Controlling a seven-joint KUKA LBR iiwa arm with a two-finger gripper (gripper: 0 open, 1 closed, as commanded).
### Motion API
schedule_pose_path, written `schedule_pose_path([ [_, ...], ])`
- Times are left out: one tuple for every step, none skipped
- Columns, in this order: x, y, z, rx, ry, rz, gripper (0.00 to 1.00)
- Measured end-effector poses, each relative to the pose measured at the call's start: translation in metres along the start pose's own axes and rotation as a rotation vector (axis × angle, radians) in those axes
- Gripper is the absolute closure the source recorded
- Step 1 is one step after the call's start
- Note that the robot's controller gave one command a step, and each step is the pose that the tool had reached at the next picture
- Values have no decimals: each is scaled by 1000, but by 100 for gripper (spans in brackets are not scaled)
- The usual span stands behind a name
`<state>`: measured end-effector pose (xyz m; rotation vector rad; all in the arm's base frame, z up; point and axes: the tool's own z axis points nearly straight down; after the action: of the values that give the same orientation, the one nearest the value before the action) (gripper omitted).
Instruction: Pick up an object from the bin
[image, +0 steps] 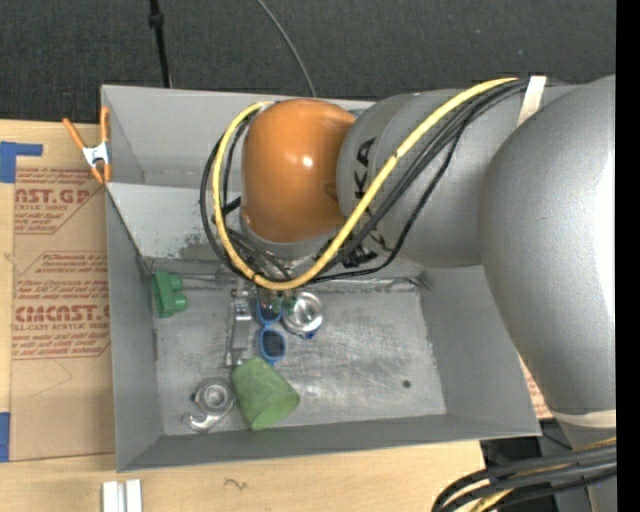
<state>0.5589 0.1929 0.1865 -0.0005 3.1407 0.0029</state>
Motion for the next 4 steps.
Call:
schedule_pose_path([
  [52, -20, 117, -3, -7, 72, 0],
  [52, -20, 115, -2, -4, 71, 100],
  [75, -73, 68, 3, 0, -79, 100],
  [67, -165, 35, 2, -3, -58, 100],
])
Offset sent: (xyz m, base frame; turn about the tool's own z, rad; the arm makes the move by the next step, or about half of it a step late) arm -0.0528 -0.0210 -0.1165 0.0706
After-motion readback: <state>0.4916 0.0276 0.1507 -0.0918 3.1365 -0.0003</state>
